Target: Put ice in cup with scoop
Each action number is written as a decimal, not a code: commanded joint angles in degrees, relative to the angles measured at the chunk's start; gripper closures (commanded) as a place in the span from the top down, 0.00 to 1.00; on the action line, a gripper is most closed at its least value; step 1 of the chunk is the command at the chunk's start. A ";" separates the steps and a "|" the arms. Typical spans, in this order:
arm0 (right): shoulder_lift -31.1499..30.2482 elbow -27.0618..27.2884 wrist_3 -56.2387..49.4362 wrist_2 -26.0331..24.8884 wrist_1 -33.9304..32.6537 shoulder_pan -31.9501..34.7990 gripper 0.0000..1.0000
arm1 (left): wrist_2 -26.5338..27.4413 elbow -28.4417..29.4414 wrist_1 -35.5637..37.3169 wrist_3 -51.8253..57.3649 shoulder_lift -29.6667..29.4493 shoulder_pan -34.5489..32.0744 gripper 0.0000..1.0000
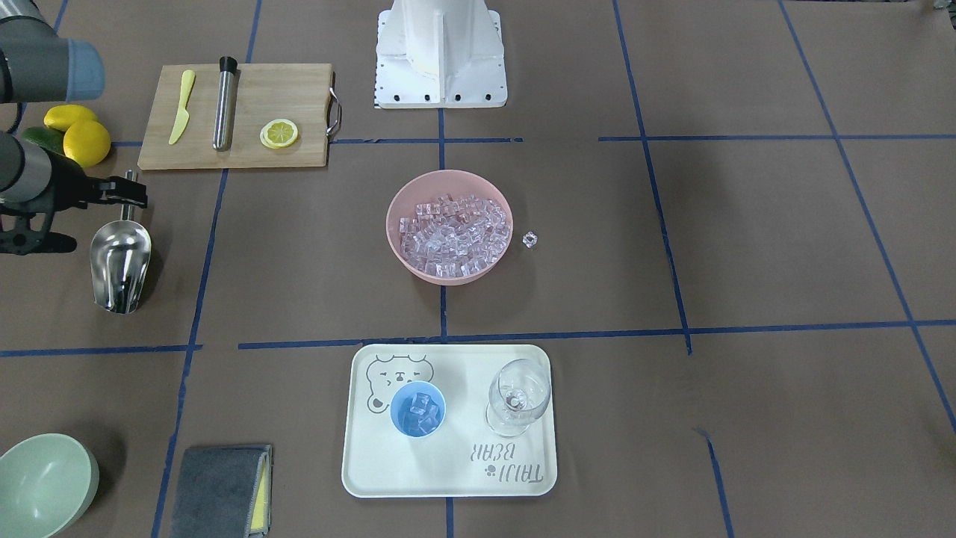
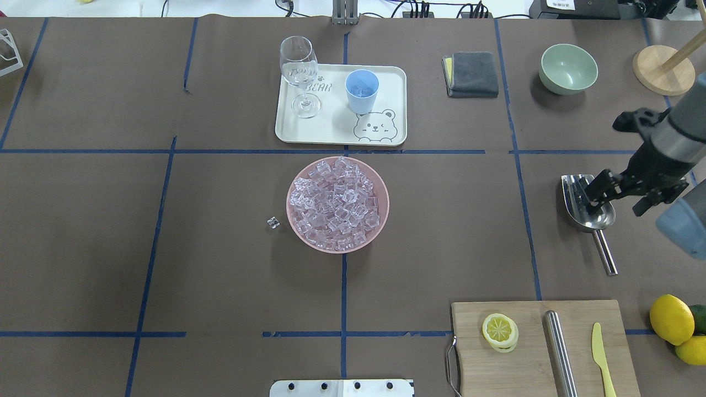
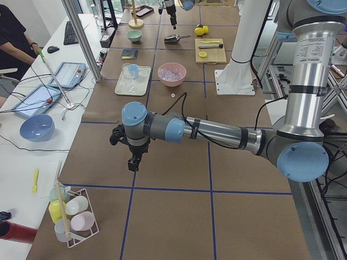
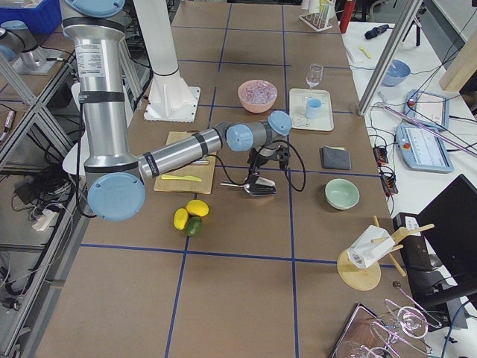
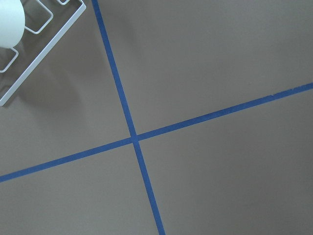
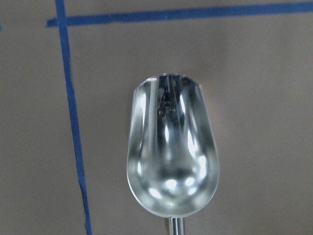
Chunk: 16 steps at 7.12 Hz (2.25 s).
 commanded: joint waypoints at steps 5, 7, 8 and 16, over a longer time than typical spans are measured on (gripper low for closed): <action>-6.14 -7.86 -32.88 -3.20 2.45 23.44 1.00 | -0.23 0.67 0.86 0.11 -0.09 -6.54 1.00; -6.59 -9.19 -34.59 -3.03 2.45 24.87 1.00 | -0.23 2.07 0.86 1.76 2.89 -6.73 1.00; -5.11 -10.16 -34.33 -3.55 2.45 25.05 1.00 | -0.32 4.07 0.95 1.78 2.90 -6.64 1.00; -9.40 -10.61 -34.06 0.05 2.54 27.68 1.00 | -1.45 5.06 0.24 1.25 3.43 -6.55 1.00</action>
